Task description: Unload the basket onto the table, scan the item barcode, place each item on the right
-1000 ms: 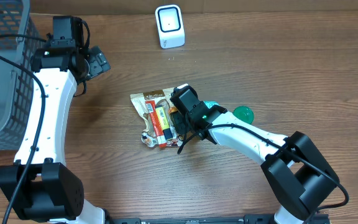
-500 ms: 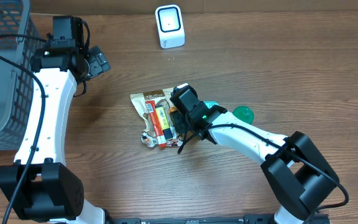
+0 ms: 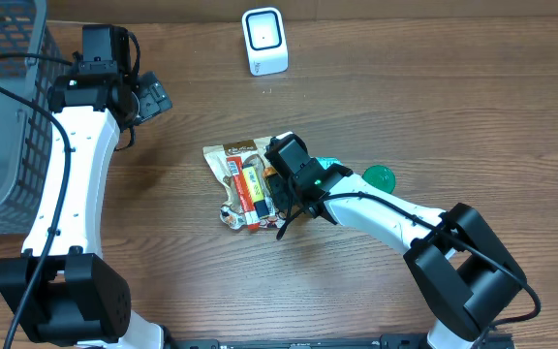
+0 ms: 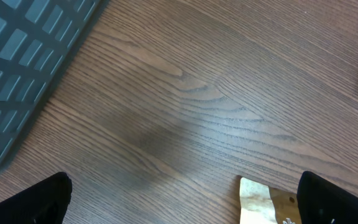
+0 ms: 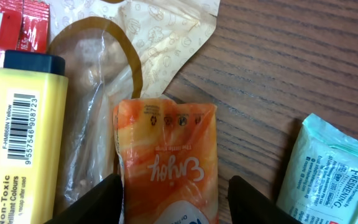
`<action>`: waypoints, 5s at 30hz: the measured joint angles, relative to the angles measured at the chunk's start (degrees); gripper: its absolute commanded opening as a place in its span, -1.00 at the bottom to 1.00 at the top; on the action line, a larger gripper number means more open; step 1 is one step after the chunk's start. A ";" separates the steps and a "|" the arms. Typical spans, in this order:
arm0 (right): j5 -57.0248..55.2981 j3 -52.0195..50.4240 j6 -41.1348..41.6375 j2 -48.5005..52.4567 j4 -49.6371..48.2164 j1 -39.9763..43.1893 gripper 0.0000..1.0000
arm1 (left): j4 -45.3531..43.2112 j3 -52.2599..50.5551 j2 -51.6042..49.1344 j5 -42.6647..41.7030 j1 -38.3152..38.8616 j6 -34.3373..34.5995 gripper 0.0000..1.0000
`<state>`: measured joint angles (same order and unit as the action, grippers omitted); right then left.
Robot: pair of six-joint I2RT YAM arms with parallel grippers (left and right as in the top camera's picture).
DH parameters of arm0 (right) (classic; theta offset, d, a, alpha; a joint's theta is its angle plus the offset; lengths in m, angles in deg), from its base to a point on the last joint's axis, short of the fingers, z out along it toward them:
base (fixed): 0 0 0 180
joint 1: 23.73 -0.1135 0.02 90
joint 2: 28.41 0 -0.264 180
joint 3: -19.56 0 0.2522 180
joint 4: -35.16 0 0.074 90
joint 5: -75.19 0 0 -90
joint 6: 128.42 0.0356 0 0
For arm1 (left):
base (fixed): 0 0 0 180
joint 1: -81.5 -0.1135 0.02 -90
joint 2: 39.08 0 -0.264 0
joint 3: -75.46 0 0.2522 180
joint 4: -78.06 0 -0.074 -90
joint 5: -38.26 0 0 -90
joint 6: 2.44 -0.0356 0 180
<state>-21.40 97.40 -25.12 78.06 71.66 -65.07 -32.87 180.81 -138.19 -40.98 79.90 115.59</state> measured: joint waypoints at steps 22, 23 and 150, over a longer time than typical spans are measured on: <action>8.13 0.68 2.51 1.42 2.54 2.19 -0.21 | 0.00 0.00 0.00 0.00 0.00 0.00 1.00; 9.38 0.74 2.97 1.20 2.73 2.75 -0.21 | 0.00 0.00 0.00 0.00 0.00 0.00 1.00; 40.72 -12.24 15.72 1.73 -22.51 18.73 -0.31 | 0.00 0.00 0.00 0.00 0.00 0.00 1.00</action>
<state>19.32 85.16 -9.40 79.79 49.15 -46.34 -32.87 180.81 -138.19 -40.98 79.90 115.59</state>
